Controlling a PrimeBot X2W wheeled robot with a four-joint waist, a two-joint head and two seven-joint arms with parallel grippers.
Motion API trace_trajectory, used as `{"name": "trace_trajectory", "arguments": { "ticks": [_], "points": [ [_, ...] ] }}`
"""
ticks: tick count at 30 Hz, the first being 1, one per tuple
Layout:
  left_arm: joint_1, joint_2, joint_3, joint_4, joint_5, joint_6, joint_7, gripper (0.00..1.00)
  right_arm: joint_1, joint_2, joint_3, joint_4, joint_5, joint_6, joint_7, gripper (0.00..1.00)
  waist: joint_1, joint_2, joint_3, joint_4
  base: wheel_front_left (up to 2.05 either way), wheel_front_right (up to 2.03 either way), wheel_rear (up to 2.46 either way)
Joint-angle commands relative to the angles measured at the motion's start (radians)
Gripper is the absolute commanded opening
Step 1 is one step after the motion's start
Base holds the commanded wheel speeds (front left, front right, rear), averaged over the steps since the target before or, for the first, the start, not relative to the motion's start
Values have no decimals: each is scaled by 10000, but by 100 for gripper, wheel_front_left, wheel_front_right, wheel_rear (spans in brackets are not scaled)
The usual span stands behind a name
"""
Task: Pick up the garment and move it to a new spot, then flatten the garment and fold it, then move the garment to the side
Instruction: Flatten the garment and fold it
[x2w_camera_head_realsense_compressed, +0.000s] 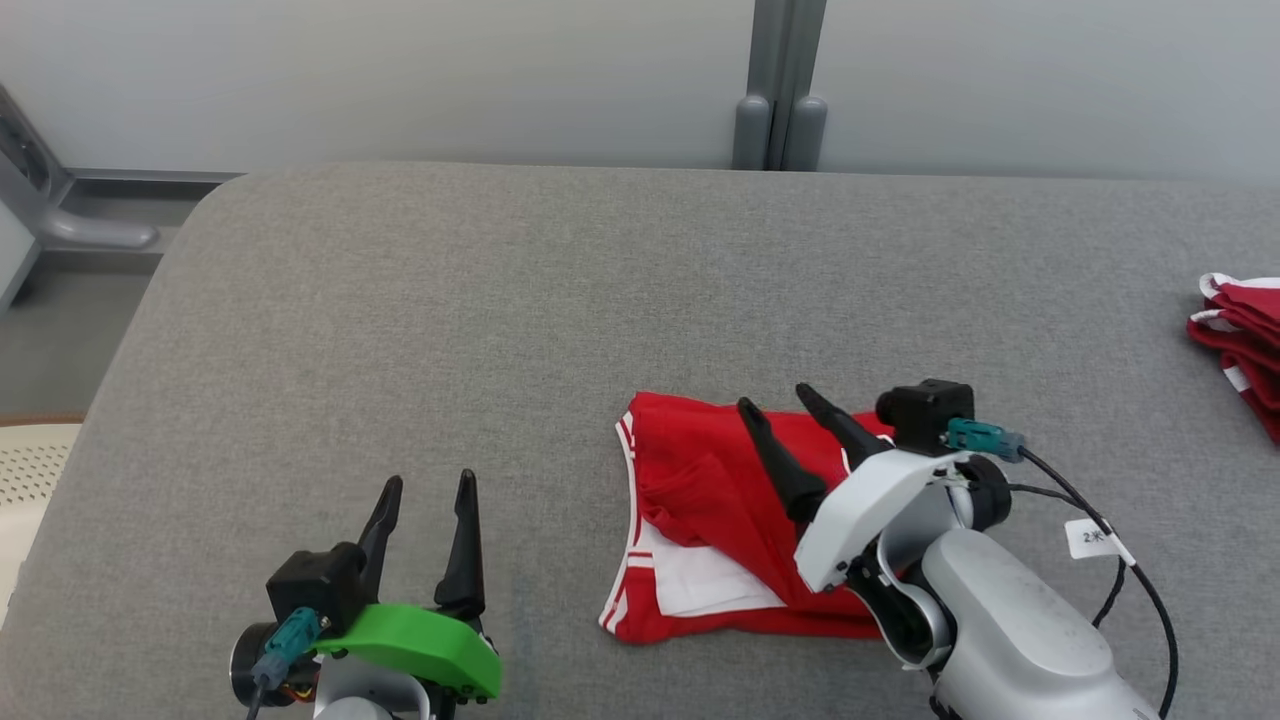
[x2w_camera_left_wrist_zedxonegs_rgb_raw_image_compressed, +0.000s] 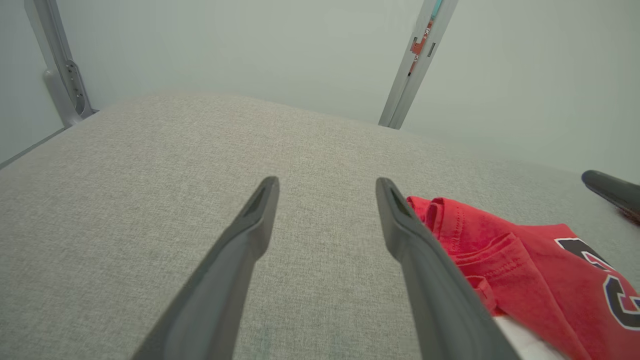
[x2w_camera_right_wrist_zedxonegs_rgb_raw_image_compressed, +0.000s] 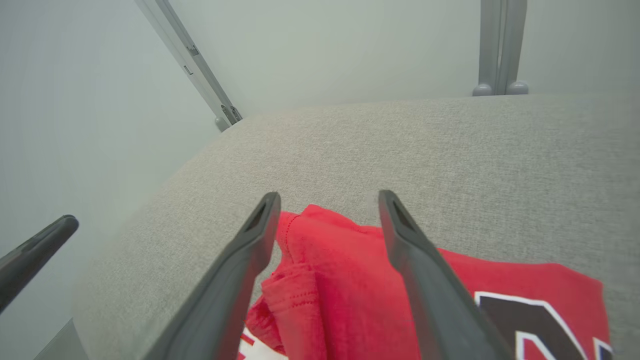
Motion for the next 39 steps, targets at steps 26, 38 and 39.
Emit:
{"name": "trace_trajectory", "arguments": {
  "ticks": [26,38,39],
  "points": [
    [-298,-6,26,41,-11,-48,-16,100,116,-417,1554,1107,-2004,-3,600,0,0,0,470,481,0,0,0],
    [-349,-74,178,37,45,-56,-24,100,-261,44,3807,1239,-973,-4,-88,0,0,0,534,254,0,0,0],
    [-365,-79,191,22,86,-65,-24,100,-366,46,3756,1213,-942,-4,-403,0,0,0,515,183,0,0,0]
  ]
}}
